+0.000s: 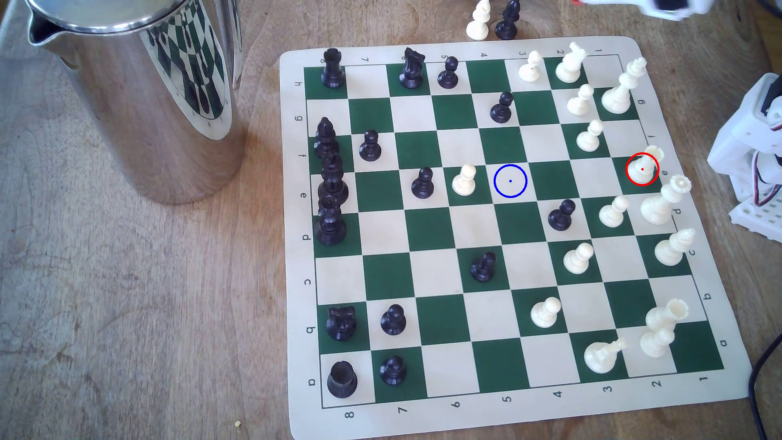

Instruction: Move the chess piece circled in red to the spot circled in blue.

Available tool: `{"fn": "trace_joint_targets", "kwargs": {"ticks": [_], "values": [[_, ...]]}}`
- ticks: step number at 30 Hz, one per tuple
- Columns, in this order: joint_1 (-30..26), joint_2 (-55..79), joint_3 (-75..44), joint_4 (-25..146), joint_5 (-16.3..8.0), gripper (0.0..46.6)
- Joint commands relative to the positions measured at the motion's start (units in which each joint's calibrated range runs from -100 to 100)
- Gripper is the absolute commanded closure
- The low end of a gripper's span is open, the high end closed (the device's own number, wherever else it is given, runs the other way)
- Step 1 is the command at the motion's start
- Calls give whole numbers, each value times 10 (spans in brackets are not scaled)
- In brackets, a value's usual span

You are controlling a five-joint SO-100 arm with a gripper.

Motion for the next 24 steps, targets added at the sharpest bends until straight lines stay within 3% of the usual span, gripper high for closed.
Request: {"fn": "trace_joint_targets", "kwargs": {"ticks": [1,11,15,19,23,24], "values": [[-19,-102,-13,112,2,328],[-177,-155,-82,392,-15,332],[-201,-169,-97,469,-19,337],[-252,-170,-85,496,-43,348],[-273,-148,-76,496,-55,347],[-285,-133,-77,494,-57,364]]}}
